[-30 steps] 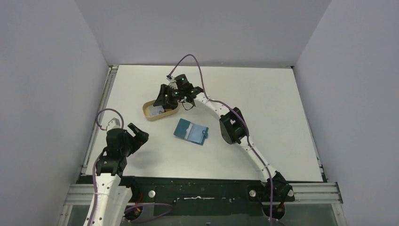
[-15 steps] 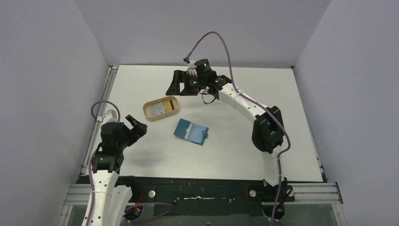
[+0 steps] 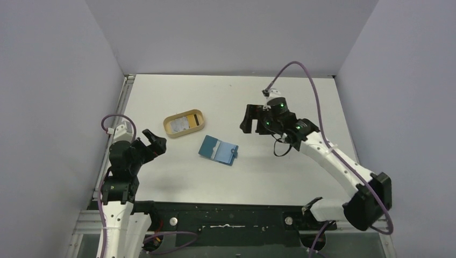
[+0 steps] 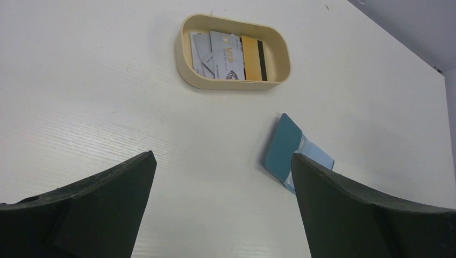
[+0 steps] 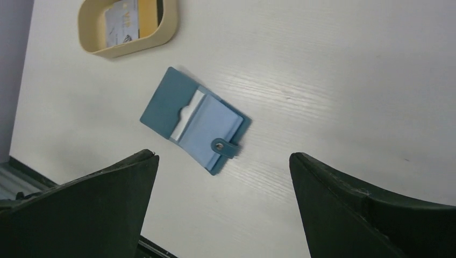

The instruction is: Take the credit cards out of the card holder

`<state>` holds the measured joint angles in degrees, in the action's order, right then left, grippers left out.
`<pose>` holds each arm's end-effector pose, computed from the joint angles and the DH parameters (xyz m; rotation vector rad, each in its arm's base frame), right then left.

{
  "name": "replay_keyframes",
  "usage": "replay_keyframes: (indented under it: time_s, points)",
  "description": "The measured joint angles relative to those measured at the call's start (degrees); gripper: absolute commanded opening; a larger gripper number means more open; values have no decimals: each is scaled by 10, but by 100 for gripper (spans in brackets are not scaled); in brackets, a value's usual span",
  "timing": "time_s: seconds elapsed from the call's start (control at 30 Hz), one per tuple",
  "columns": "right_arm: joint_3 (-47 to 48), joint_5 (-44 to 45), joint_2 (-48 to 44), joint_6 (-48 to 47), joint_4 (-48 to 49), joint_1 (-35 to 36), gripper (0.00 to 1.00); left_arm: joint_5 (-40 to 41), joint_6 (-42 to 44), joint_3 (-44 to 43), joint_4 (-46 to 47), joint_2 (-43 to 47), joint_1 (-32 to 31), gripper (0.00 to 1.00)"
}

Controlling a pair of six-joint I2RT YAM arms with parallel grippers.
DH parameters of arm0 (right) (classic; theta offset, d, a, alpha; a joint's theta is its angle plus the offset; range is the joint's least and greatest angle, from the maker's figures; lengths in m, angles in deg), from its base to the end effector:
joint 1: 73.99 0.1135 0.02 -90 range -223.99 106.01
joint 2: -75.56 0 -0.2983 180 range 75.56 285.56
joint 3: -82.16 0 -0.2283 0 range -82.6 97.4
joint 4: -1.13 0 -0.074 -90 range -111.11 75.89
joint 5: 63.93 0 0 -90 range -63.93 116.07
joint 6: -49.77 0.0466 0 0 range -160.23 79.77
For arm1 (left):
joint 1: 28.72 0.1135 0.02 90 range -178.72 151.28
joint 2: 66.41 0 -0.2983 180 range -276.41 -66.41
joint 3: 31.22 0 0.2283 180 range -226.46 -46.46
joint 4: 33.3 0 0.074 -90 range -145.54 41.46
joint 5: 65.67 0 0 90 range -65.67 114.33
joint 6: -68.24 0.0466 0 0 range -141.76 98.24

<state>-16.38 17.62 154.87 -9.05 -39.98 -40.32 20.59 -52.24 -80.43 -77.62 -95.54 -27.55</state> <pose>0.2344 0.1644 0.3397 -0.1343 2.3550 0.7504 0.0838 -0.0013 0.2876 -0.5084 1.9494 -0.3930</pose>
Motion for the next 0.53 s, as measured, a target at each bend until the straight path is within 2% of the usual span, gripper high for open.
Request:
replay_keyframes:
  time_s: [0.17,0.27,0.53]
  points:
    - [-52,99,-139,-11,-38,-7,100,0,12,0,7,1,1,97]
    - [-62,151,-188,-14,-57,-7,100,-2,13,2,8,8,1,97]
    - [-65,224,-222,-21,-80,-14,100,-2,14,3,9,19,1,97]
